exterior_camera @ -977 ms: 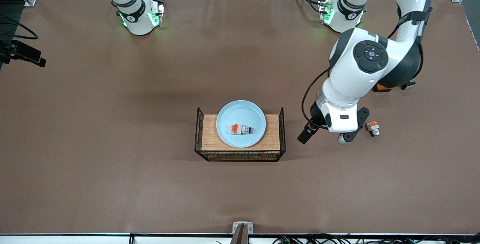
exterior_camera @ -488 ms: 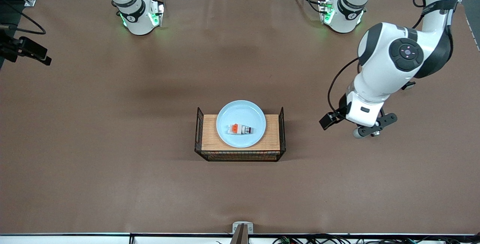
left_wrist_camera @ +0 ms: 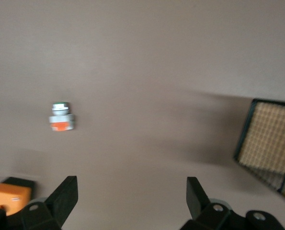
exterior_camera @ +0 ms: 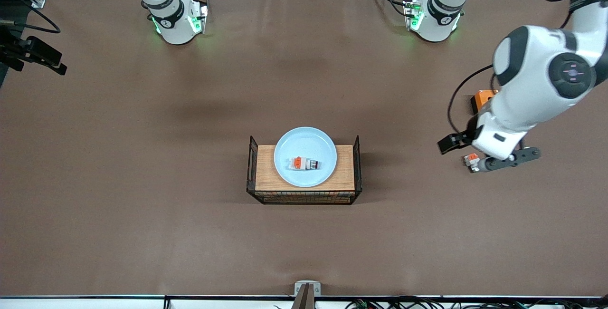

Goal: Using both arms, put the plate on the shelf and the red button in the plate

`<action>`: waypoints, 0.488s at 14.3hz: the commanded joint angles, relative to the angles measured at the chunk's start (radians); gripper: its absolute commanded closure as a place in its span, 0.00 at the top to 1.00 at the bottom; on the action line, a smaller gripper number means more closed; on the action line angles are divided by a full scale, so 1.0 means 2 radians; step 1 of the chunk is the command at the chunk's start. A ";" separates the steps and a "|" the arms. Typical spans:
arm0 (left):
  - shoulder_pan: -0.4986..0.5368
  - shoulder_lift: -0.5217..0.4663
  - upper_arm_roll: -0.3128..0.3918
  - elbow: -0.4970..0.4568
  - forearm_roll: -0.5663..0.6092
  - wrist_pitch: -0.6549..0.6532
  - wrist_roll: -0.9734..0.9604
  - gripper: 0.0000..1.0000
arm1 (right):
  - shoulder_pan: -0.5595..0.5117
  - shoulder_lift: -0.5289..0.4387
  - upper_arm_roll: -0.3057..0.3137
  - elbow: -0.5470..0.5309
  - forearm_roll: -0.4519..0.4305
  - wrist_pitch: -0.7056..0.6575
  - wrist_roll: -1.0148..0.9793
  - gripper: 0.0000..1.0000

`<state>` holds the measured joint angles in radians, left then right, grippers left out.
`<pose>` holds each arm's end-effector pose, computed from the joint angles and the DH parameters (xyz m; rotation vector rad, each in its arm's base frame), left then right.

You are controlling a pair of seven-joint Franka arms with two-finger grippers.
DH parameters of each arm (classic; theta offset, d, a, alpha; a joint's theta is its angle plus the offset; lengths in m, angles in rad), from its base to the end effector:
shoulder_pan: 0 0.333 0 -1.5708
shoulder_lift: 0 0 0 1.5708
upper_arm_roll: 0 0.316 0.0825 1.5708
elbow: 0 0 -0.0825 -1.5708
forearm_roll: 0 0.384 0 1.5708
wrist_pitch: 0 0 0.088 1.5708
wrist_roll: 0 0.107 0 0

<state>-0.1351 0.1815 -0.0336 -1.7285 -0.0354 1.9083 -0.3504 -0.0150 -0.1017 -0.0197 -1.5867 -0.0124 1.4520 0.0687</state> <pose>0.6066 -0.1047 0.4719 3.0892 0.3006 -0.0182 0.5096 -0.0197 0.6610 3.1260 -0.1635 -0.0514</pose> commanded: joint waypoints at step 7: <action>0.071 -0.078 -0.005 -0.014 0.002 -0.065 0.119 1.00 | 0.005 -0.013 -0.009 -0.014 0.005 0.020 -0.012 1.00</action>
<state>-0.0082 0.0716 -0.0335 -1.7315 -0.0354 1.7961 -0.1375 -0.0107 -0.1018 -0.0229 -1.5891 -0.0124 1.4748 0.0627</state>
